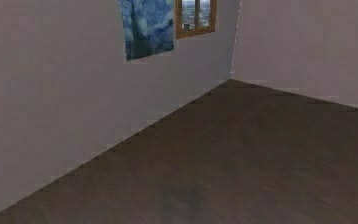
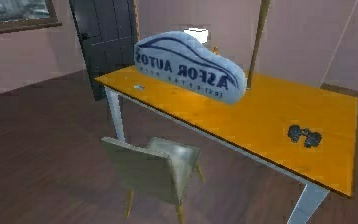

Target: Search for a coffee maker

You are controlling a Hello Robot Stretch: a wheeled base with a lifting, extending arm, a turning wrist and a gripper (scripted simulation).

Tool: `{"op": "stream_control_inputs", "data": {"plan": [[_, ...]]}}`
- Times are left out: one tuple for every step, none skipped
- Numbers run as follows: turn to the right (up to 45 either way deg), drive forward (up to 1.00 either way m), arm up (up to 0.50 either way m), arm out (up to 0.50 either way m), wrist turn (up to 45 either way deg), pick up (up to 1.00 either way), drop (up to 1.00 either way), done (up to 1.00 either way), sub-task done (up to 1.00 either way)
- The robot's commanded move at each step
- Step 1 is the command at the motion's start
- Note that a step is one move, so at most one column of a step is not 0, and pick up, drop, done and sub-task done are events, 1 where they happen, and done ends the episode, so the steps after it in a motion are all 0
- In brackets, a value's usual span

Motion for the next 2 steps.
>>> {"op": "stream_control_inputs", "data": {"plan": [[0.0, 0.1, 0.0, 0.0, 0.0, 0.0, 0.0, 0.0, 0.0], [27.0, 0.0, 0.0, 0.0, 0.0, 0.0, 0.0, 0.0, 0.0]]}}
